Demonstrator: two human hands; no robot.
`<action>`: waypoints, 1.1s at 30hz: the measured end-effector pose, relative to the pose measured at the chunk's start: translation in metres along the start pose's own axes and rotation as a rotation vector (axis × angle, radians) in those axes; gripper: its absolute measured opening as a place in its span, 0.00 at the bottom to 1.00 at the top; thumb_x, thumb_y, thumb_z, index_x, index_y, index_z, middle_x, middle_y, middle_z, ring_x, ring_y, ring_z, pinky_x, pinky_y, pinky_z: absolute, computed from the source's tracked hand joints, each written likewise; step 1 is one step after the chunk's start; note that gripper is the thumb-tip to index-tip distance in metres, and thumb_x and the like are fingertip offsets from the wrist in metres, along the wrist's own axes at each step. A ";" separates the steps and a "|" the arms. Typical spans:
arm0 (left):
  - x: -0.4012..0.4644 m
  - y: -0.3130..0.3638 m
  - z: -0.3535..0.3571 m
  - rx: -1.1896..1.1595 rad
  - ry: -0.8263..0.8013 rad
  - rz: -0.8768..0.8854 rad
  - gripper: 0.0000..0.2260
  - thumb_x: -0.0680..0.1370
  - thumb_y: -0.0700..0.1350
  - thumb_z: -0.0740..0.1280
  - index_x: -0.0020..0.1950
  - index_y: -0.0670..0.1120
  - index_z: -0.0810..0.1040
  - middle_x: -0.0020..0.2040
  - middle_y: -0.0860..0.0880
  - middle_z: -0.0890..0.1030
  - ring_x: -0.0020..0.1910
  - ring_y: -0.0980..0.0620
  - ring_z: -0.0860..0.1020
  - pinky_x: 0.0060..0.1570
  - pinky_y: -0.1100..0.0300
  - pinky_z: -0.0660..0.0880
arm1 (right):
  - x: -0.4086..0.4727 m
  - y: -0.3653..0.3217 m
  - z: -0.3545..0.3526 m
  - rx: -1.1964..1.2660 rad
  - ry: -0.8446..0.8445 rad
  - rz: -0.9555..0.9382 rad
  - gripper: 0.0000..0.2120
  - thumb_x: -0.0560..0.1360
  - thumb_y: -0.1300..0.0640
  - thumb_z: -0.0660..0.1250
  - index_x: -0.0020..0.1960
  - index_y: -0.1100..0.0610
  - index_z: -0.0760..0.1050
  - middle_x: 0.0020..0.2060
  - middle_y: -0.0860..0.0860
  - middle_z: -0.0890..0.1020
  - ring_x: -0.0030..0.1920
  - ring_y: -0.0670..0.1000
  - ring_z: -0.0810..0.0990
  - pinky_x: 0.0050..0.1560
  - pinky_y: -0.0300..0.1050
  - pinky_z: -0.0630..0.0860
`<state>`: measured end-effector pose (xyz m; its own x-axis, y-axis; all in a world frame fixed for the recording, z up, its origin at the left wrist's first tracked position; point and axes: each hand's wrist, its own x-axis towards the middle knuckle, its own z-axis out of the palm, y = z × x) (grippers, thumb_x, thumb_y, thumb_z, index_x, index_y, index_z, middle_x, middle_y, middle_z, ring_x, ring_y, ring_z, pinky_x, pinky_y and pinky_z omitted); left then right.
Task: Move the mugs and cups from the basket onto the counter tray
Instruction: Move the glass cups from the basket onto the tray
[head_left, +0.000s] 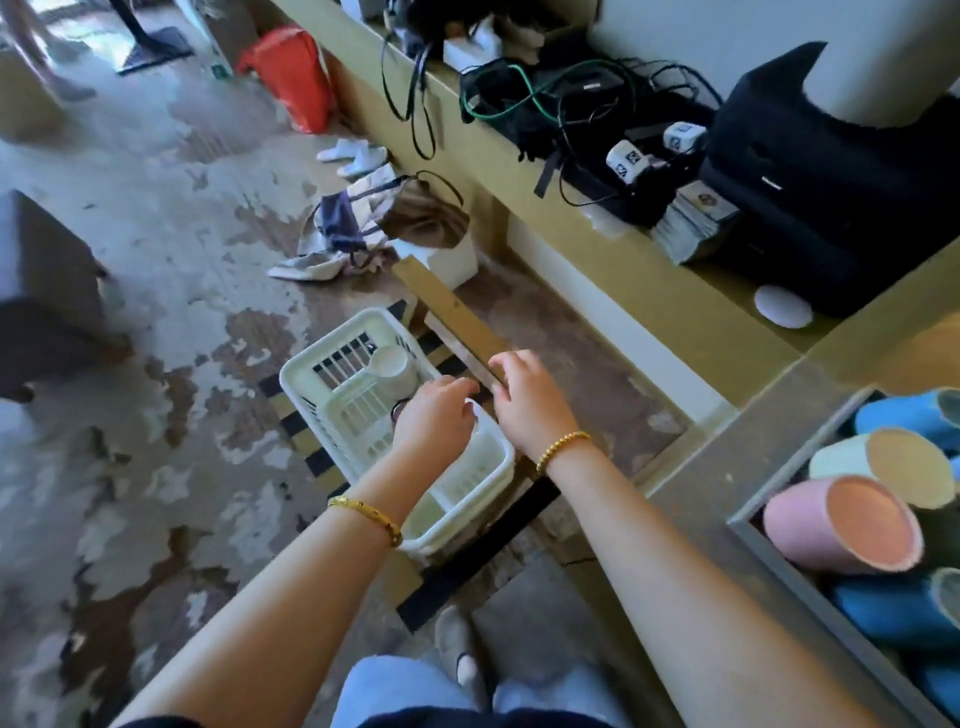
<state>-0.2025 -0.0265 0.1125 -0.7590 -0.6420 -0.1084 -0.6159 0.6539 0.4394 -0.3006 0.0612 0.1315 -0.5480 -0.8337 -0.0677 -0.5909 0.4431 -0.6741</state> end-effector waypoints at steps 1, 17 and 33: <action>0.001 -0.015 -0.001 -0.007 -0.020 -0.039 0.14 0.78 0.41 0.58 0.61 0.48 0.75 0.59 0.48 0.77 0.59 0.46 0.73 0.51 0.52 0.75 | 0.006 -0.004 0.012 -0.007 -0.036 0.009 0.16 0.77 0.63 0.59 0.65 0.60 0.69 0.63 0.57 0.70 0.61 0.55 0.72 0.62 0.45 0.69; 0.050 -0.179 0.060 -0.143 -0.430 -0.518 0.33 0.76 0.44 0.65 0.76 0.50 0.52 0.72 0.46 0.68 0.63 0.46 0.74 0.49 0.59 0.72 | 0.122 0.035 0.172 -0.221 -0.586 0.154 0.30 0.77 0.58 0.63 0.74 0.56 0.53 0.73 0.55 0.59 0.71 0.56 0.62 0.70 0.52 0.64; 0.107 -0.227 0.145 -0.429 -0.372 -0.751 0.34 0.74 0.30 0.55 0.75 0.56 0.56 0.71 0.47 0.69 0.63 0.48 0.73 0.47 0.61 0.74 | 0.190 0.087 0.277 -0.414 -0.805 -0.083 0.36 0.73 0.58 0.67 0.74 0.52 0.49 0.71 0.57 0.58 0.70 0.59 0.59 0.65 0.56 0.68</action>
<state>-0.1746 -0.1860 -0.1287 -0.2593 -0.6185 -0.7418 -0.8972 -0.1300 0.4220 -0.2923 -0.1501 -0.1435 -0.0066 -0.7773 -0.6290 -0.8608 0.3246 -0.3920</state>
